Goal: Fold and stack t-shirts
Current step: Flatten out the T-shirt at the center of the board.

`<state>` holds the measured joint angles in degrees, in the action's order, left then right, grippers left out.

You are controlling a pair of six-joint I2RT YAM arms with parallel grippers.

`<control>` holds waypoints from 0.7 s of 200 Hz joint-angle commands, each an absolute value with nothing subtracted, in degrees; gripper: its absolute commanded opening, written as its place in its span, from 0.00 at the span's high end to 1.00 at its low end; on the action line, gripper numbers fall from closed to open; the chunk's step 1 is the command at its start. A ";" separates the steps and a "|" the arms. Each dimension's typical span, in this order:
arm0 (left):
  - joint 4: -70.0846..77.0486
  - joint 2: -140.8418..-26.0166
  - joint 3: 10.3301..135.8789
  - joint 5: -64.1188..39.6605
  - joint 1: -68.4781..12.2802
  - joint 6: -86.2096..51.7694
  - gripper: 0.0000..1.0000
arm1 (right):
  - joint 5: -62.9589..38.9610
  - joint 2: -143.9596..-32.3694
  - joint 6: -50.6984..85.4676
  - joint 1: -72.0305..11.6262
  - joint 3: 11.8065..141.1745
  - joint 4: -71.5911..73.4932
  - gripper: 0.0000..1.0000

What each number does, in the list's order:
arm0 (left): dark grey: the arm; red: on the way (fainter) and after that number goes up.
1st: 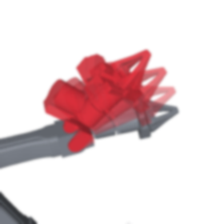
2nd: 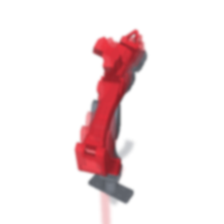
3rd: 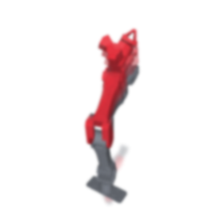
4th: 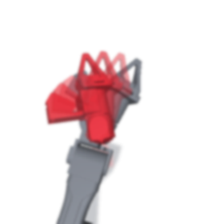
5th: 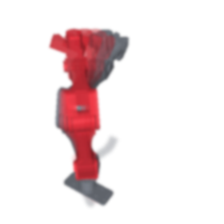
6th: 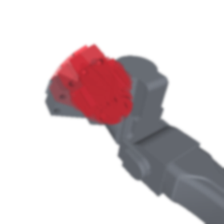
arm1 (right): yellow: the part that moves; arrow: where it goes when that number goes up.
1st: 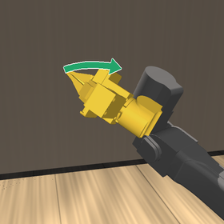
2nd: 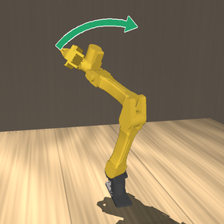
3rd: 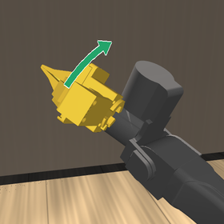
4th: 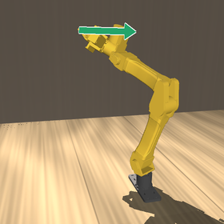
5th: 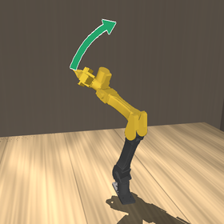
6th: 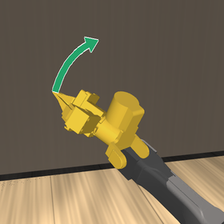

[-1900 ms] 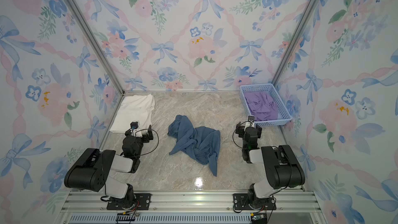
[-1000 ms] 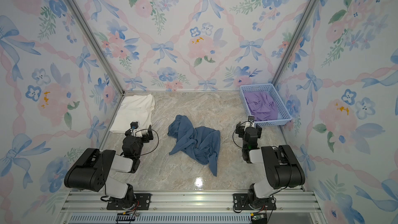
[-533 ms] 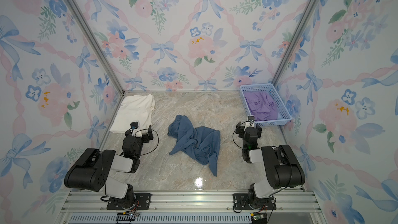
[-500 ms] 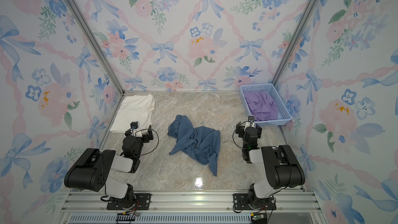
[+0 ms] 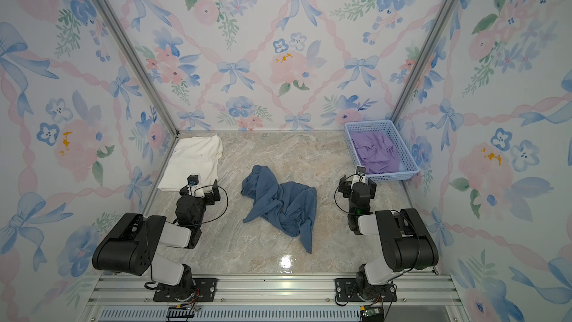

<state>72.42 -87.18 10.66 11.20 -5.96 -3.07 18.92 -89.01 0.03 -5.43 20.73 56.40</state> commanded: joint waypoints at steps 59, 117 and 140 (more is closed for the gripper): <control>73.95 -87.71 11.51 11.71 -6.24 -3.34 0.02 | 18.19 -89.45 0.92 -5.54 20.58 56.60 0.01; 58.97 -83.21 18.65 12.11 -6.24 -3.34 0.02 | 19.86 -84.45 -0.29 -6.66 24.72 45.34 0.01; 54.66 -80.32 20.20 9.83 -6.28 -2.45 0.02 | 20.80 -81.50 -0.06 -6.78 29.12 35.56 0.01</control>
